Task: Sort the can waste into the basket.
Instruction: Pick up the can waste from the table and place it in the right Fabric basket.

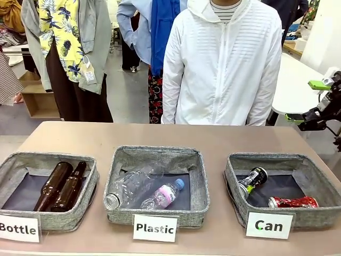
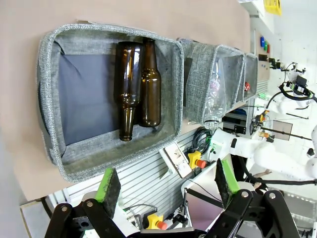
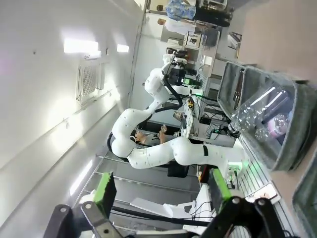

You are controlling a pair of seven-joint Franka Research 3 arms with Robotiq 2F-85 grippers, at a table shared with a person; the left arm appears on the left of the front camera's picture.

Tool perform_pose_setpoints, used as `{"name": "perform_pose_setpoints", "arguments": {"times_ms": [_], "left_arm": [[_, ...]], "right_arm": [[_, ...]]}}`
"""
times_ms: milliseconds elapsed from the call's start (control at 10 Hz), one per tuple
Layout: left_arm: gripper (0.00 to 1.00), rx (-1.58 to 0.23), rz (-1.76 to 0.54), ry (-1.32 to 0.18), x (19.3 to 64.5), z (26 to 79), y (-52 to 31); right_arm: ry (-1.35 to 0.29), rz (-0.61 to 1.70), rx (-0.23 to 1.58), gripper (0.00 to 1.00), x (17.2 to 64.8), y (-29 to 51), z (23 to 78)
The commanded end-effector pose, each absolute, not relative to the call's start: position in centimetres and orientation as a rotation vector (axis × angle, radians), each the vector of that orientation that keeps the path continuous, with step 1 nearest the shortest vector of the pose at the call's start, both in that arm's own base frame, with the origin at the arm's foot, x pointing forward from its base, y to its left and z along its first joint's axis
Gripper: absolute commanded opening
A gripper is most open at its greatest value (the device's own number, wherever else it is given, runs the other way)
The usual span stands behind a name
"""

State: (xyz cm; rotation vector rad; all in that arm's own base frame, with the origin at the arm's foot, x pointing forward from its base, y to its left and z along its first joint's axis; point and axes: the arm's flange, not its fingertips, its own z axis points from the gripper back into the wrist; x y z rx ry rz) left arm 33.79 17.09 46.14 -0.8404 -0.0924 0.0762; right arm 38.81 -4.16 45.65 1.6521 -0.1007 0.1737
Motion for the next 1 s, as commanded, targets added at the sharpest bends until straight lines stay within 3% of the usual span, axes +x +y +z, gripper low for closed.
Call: {"name": "perform_pose_setpoints", "arguments": {"times_ms": [0, 900], "left_arm": [[1.0, -0.854, 0.09, -0.094, 33.88, 46.4, 16.86], [1.0, -0.854, 0.09, -0.094, 33.88, 46.4, 16.86]], "right_arm": [[-0.11, 0.203, 1.651, 1.0, 38.83, -4.52, 45.76], [-0.11, 0.203, 1.651, 1.0, 38.83, -4.52, 45.76]]}}
